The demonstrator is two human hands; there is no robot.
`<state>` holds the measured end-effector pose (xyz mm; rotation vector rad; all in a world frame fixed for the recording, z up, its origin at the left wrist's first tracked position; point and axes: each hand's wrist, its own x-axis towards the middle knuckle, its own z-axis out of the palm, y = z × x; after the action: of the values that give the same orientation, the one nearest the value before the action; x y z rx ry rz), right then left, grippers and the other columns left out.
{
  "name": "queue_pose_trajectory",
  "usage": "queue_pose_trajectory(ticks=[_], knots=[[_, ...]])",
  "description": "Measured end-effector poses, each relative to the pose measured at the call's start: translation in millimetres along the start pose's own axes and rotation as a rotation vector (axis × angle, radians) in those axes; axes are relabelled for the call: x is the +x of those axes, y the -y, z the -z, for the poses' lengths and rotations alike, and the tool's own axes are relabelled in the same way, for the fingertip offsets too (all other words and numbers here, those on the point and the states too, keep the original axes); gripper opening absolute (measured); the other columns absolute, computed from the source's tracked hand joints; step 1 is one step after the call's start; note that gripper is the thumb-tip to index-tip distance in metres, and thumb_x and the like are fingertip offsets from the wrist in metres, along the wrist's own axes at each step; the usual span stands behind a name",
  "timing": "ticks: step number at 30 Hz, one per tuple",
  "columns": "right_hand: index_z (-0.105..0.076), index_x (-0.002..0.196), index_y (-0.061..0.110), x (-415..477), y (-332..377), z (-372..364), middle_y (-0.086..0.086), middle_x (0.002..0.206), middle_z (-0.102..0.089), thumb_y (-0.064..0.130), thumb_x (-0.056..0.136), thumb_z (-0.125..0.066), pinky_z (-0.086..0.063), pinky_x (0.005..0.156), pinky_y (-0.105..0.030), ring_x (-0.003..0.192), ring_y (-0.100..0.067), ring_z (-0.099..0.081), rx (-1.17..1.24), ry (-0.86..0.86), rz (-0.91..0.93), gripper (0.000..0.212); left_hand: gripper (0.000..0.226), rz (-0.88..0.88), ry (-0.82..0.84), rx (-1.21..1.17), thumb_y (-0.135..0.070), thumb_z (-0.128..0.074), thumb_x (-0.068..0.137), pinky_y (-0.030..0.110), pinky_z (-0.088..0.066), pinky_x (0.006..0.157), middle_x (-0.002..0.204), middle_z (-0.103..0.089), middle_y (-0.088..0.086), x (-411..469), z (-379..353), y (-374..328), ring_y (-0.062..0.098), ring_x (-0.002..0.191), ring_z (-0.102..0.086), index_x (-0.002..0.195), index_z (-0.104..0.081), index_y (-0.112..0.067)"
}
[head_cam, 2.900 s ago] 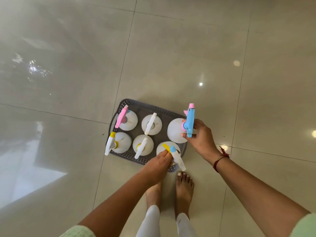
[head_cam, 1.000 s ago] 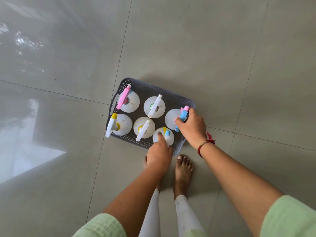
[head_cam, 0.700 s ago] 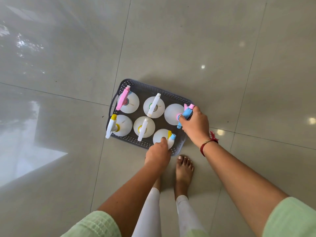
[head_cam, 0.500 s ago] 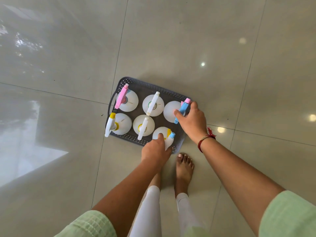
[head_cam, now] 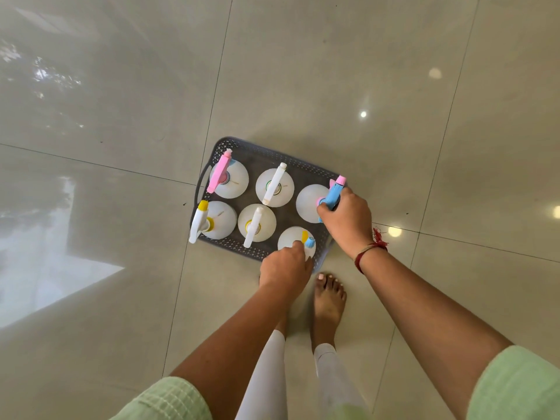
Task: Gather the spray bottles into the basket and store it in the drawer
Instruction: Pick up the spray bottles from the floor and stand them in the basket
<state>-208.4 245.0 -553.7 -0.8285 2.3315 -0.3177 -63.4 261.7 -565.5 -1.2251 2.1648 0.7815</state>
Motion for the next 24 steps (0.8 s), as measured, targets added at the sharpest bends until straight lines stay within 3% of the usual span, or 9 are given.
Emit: queue_pose_trajectory(ticks=[3, 7, 10, 12, 14, 17, 21, 24], knots=[[-0.059, 0.111, 0.001, -3.6, -2.1, -4.2, -0.017, 0.104, -0.069, 0.036, 0.086, -0.062, -0.053, 0.072, -0.033, 0.093, -0.032, -0.066, 0.017, 0.003, -0.021, 0.043, 0.047, -0.009, 0.007, 0.021, -0.050, -0.041, 0.094, 0.031, -0.044, 0.059, 0.098, -0.069, 0.011, -5.5, -0.8, 1.0, 0.032, 0.084, -0.068, 0.119, -0.046, -0.011], [-0.055, 0.113, 0.002, -12.8, 0.1, 1.7, -0.016, 0.105, -0.069, 0.057, 0.079, -0.063, -0.042, 0.065, -0.027, 0.094, -0.034, -0.065, 0.039, -0.085, -0.089, 0.065, 0.069, 0.034, 0.037, 0.021, -0.068, -0.041, 0.086, 0.031, -0.045, 0.060, 0.100, -0.068, 0.008, -16.1, 11.9, 3.5, 0.029, 0.089, -0.068, 0.122, -0.045, -0.010], [-0.048, 0.126, 0.008, -20.5, 7.9, 17.9, -0.015, 0.108, -0.067, 0.059, 0.081, -0.059, -0.045, 0.071, -0.030, 0.098, -0.033, -0.064, 0.115, -0.195, -0.092, 0.069, 0.054, 0.032, -0.034, 0.002, -0.067, -0.040, 0.087, 0.029, -0.040, 0.058, 0.095, -0.067, 0.004, -32.1, 28.9, 6.4, 0.026, 0.089, -0.066, 0.100, -0.051, -0.016], [-0.056, 0.110, 0.012, -24.9, 20.9, 26.3, -0.011, 0.091, -0.069, 0.057, 0.083, -0.058, -0.042, 0.065, -0.028, 0.085, -0.029, -0.065, 0.162, -0.221, -0.013, 0.052, 0.044, 0.050, -0.142, -0.030, -0.060, -0.044, 0.089, 0.030, -0.039, 0.058, 0.099, -0.066, 0.003, -39.4, 41.6, 12.7, 0.025, 0.096, -0.063, 0.102, -0.049, -0.018], [-0.061, 0.089, 0.011, -27.1, 38.3, 26.5, -0.007, 0.077, -0.069, 0.056, 0.085, -0.056, -0.043, 0.060, -0.028, 0.075, -0.028, -0.064, 0.116, -0.148, 0.078, 0.045, 0.045, 0.113, -0.262, -0.067, -0.055, -0.049, 0.088, 0.032, -0.043, 0.061, 0.105, -0.064, 0.002, -39.7, 54.1, 24.5, 0.025, 0.099, -0.061, 0.112, -0.044, -0.018], [-0.064, 0.078, 0.008, -22.4, 64.0, 10.7, -0.010, 0.077, -0.070, 0.056, 0.087, -0.051, -0.038, 0.059, -0.028, 0.077, -0.028, -0.064, -0.031, 0.030, 0.151, 0.051, 0.061, 0.229, -0.345, -0.032, -0.057, -0.054, 0.085, 0.035, -0.050, 0.070, 0.108, -0.064, 0.005, -27.4, 61.8, 46.9, 0.027, 0.099, -0.063, 0.127, -0.037, -0.017], [-0.066, 0.098, 0.000, -4.5, 82.8, -11.2, -0.019, 0.103, -0.070, 0.048, 0.092, -0.049, -0.035, 0.065, -0.027, 0.097, -0.034, -0.065, -0.093, 0.111, 0.091, 0.052, 0.069, 0.290, -0.239, 0.051, -0.059, -0.053, 0.085, 0.040, -0.047, 0.087, 0.109, -0.069, 0.007, -5.4, 54.9, 60.1, 0.030, 0.102, -0.066, 0.134, -0.037, -0.014], [-0.065, 0.104, -0.003, 8.4, 88.7, -20.3, -0.021, 0.109, -0.068, 0.041, 0.094, -0.047, -0.042, 0.070, -0.028, 0.102, -0.036, -0.063, -0.044, 0.151, 0.014, 0.048, 0.048, 0.233, -0.208, 0.078, -0.049, -0.050, 0.091, 0.041, -0.044, 0.088, 0.101, -0.072, 0.008, 5.2, 49.0, 60.8, 0.031, 0.094, -0.068, 0.123, -0.046, -0.013]])
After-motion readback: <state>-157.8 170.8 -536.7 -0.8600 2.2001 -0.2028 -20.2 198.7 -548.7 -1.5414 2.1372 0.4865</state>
